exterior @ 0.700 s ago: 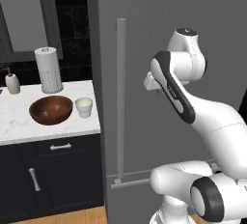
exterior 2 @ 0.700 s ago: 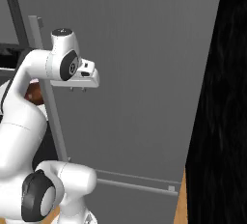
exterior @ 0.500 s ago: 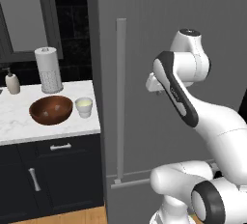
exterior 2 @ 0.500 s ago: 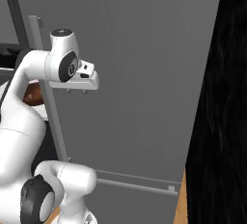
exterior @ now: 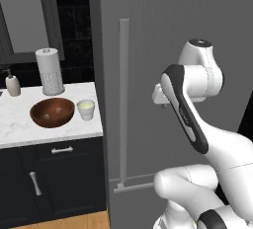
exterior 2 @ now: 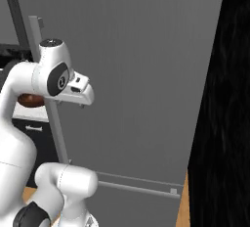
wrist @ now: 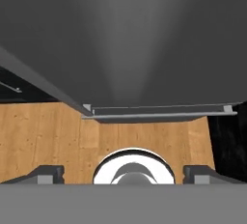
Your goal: Grab a lemon wedge from the fridge and one ice cube from the ice bowl, and put them in the glass of lemonade.
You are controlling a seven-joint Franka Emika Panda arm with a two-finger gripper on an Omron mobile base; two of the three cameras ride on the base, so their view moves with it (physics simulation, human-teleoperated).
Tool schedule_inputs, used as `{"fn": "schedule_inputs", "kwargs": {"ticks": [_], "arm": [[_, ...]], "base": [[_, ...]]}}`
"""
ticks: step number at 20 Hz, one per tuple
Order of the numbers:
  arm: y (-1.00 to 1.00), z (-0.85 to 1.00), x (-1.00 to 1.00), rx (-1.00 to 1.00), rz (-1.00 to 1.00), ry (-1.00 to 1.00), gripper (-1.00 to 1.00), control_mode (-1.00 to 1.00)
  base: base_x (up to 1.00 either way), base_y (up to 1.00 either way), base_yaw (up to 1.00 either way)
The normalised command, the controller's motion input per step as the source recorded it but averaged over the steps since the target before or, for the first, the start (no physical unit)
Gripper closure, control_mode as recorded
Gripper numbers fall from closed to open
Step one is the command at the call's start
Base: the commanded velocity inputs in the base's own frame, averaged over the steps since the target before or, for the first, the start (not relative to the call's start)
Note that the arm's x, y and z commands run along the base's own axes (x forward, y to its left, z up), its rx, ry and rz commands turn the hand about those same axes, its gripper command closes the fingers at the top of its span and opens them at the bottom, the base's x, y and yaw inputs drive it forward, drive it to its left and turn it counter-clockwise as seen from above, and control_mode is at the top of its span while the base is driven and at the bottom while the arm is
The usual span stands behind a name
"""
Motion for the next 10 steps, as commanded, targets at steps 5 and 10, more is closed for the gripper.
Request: {"fn": "schedule_inputs", "kwargs": {"ticks": [5,10], "arm": [[0.02,-0.25,-0.32,0.00,-0.19,0.02,-1.00,-1.00],[0.00,0.00,0.00,0.00,0.00,0.00,-1.00,1.00]], "base": [[0.00,0.00,0.00],[-0.17,0.07,-0.01]]}}
